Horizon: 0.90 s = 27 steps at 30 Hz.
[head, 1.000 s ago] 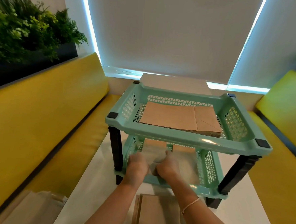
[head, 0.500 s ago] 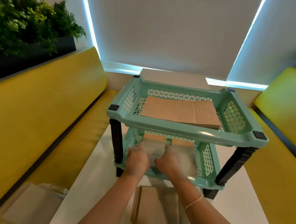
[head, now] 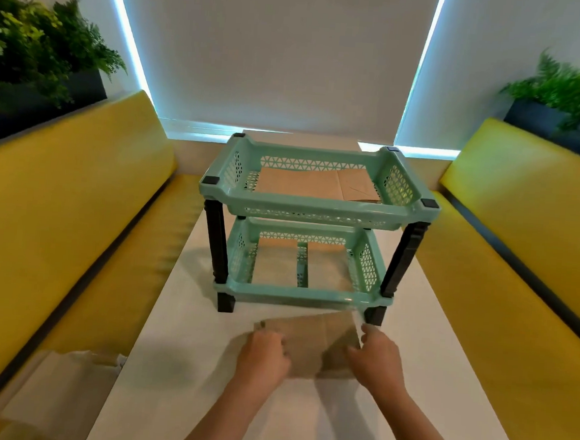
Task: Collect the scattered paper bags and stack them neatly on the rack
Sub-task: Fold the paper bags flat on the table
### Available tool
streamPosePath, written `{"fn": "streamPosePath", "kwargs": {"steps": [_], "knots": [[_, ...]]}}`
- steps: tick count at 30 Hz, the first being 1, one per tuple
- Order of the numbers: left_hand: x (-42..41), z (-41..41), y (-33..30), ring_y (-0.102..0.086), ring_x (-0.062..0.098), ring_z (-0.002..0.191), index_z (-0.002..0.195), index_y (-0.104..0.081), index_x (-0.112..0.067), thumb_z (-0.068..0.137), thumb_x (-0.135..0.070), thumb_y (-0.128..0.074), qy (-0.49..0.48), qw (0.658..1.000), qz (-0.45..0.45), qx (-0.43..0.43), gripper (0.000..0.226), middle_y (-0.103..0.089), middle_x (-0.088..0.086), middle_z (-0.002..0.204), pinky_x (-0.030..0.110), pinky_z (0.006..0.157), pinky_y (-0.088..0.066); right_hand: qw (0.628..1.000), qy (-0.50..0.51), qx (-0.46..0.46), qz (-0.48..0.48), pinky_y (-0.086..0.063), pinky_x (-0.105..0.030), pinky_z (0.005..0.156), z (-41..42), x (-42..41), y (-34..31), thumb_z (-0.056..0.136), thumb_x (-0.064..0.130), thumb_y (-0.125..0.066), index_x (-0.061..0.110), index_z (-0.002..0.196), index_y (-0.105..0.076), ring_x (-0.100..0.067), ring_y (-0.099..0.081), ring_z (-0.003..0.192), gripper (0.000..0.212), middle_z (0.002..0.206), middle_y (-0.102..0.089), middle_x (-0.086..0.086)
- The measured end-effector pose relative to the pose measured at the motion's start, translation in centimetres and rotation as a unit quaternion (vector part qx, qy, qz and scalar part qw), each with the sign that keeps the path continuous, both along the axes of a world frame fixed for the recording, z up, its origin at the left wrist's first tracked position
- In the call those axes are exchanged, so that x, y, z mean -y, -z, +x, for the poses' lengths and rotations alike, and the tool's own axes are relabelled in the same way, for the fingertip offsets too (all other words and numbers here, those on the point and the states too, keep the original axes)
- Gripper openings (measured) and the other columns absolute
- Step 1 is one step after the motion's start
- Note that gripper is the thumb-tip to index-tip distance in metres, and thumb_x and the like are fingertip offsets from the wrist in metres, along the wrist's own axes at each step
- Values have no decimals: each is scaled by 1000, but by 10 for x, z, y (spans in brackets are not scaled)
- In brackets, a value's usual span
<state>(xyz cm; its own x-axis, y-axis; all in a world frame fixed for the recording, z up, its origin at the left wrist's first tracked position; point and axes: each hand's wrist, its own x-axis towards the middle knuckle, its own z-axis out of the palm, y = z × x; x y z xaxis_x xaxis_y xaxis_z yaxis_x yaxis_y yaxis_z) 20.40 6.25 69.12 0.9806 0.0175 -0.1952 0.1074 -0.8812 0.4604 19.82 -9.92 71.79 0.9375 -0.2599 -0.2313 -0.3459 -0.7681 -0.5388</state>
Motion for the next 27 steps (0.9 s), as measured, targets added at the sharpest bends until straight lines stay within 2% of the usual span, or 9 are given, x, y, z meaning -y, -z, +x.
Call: {"fn": "streamPosePath", "kwargs": {"steps": [2, 4, 9, 16, 18, 20, 24, 25, 27], "knots": [[1, -6, 6, -58, 20, 106, 117, -61, -15, 91, -19, -50, 6, 1000, 0, -25, 28, -61, 5, 120, 27, 87, -47, 1000, 2, -22, -15, -48, -31, 73, -8, -1, 10, 86, 22, -53, 11, 103, -59, -23, -56, 90, 21, 102, -63, -9], [2, -9, 8, -58, 20, 106, 116, -61, -14, 92, -20, -49, 7, 999, 2, -32, 28, -61, 6, 119, 27, 88, -47, 999, 5, -13, -33, -48, -32, 74, -12, -3, 15, 85, 22, -51, 12, 91, -56, -25, -55, 90, 14, 97, -63, -9], [5, -8, 11, -57, 21, 107, 117, -61, -15, 95, -22, -46, 7, 999, 36, -28, 28, -59, 7, 120, 26, 86, -45, 995, -5, 37, -92, -42, -32, 80, -16, -12, 14, 90, 24, -48, 12, 104, -57, -25, -48, 101, 21, 104, -59, -7], [6, -10, 16, -55, 22, 111, 125, -58, -16, 96, -24, -46, 15, 998, 63, -8, 32, -57, 7, 125, 27, 91, -44, 985, -33, 117, -126, -43, -30, 83, -23, -26, 12, 90, 19, -48, 12, 109, -58, -23, -49, 99, 23, 106, -62, -5], [6, -11, 19, -55, 22, 111, 125, -58, -17, 97, -25, -45, 23, 997, 70, 5, 32, -58, 6, 124, 27, 91, -44, 986, -43, 132, -92, -46, -29, 79, -22, -30, 12, 90, 16, -49, 13, 110, -58, -23, -53, 93, 22, 105, -64, -6], [5, -12, 22, -57, 20, 107, 122, -60, -18, 96, -26, -46, 26, 997, 69, 13, 30, -60, 5, 120, 27, 88, -45, 991, -34, 129, 9, -50, -29, 73, -22, -32, 9, 90, 13, -52, 14, 114, -56, -22, -58, 86, 24, 104, -66, -7], [2, -9, 21, -53, 24, 114, 128, -53, -13, 94, -27, -50, 0, 1000, 24, 5, 37, -55, 9, 127, 29, 92, -42, 989, -26, 83, 122, -48, -26, 69, -16, -28, 2, 83, 8, -61, 12, 119, -52, -22, -60, 88, 37, 104, -64, -8], [0, -9, 20, -48, 26, 121, 136, -43, -11, 91, -28, -55, -25, 1000, -10, 4, 49, -49, 11, 135, 30, 97, -40, 988, -20, 64, 142, -46, -24, 66, -14, -24, 0, 82, 5, -59, 11, 113, -55, -19, -58, 82, 32, 96, -63, -7], [-5, -11, 20, -32, 27, 136, 149, -14, -9, 79, -31, -72, -100, 987, -125, 5, 93, -30, 12, 149, 34, 108, -32, 979, 6, 39, 202, -46, -25, 61, -13, -13, -4, 78, -5, -52, 10, 92, -61, -18, -54, 72, 23, 78, -57, -4]]}}
